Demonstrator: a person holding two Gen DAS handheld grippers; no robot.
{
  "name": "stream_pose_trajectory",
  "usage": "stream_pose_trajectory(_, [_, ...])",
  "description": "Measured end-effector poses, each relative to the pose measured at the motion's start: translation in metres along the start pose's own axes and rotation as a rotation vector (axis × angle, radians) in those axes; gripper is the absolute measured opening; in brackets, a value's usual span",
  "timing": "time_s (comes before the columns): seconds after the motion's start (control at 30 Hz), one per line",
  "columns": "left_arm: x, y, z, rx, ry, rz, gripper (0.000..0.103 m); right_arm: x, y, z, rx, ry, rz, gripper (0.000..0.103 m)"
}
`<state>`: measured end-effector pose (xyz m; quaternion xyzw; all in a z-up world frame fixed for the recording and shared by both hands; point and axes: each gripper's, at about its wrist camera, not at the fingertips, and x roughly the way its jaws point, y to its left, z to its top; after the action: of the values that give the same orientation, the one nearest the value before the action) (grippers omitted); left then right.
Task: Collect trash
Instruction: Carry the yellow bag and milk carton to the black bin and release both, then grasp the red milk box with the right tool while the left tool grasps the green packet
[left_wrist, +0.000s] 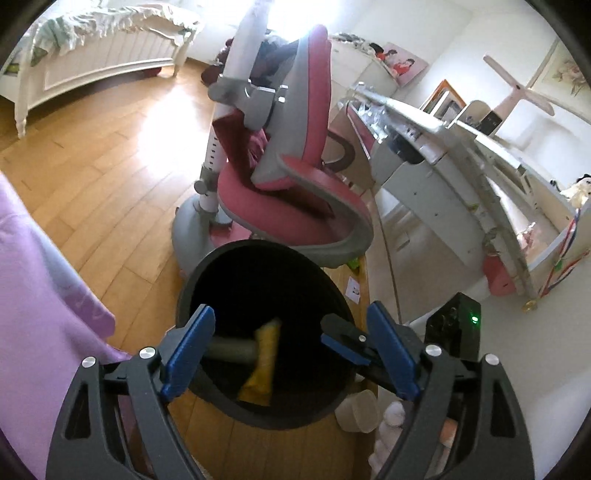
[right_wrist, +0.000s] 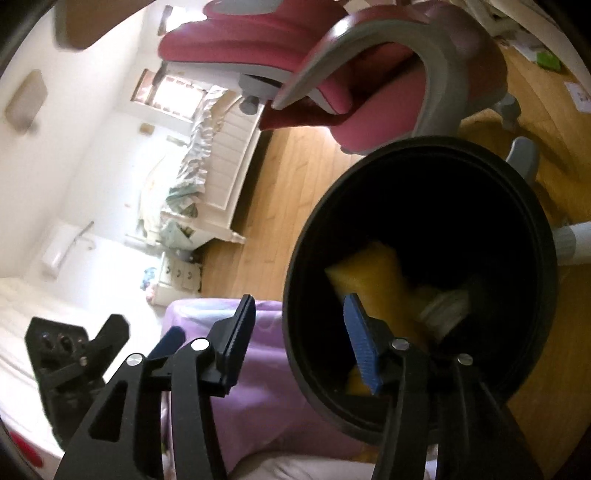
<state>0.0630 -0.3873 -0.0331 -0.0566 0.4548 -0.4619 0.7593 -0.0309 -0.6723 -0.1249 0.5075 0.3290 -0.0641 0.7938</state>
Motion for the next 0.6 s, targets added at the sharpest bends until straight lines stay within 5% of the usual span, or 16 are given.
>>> stream_pose_trajectory(0.3, [-0.119,0.027,-0.027,-0.017,-0.175,0.062,0.088,0.009,0.096,-0.039,-0.222,0.045,0.017,0.065])
stream_pose_trajectory(0.43, [-0.185,0.069,-0.049,-0.094,-0.281,0.164,0.088,0.033,0.167,-0.080,-0.400,0.133,0.080,0.079])
stream_pose_trajectory(0.6, [-0.266,0.130,-0.083,-0.201,-0.402,0.377,0.090,0.066,0.246,-0.131,-0.607,0.220,0.150,0.084])
